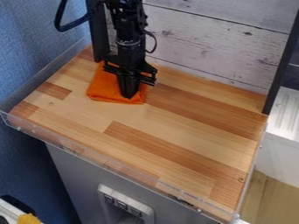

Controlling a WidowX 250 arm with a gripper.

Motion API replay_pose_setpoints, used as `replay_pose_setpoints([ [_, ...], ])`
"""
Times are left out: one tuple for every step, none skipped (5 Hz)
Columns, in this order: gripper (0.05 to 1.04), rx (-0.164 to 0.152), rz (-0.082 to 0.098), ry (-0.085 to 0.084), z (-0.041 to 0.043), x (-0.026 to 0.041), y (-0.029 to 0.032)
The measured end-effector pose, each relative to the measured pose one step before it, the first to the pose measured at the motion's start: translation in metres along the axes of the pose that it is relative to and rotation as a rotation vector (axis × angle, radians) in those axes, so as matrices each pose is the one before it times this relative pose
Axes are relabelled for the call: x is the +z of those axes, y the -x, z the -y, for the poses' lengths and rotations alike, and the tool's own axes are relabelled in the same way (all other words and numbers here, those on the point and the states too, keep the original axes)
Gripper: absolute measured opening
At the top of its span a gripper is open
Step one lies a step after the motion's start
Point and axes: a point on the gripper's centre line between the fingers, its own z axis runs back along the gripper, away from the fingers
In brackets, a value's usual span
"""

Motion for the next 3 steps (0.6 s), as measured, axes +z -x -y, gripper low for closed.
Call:
replay_pose_setpoints([
  [0.084, -0.0236, -0.0014, 0.0099, 0.00928, 0.00033, 0.00075],
  [0.238, -0.0262, -0.0277, 0.0122, 0.01526, 0.00239, 0.00310],
  [0.490, -0.0171, -0.0132, -0.0012, 0.01937, 0.01087, 0.00219],
])
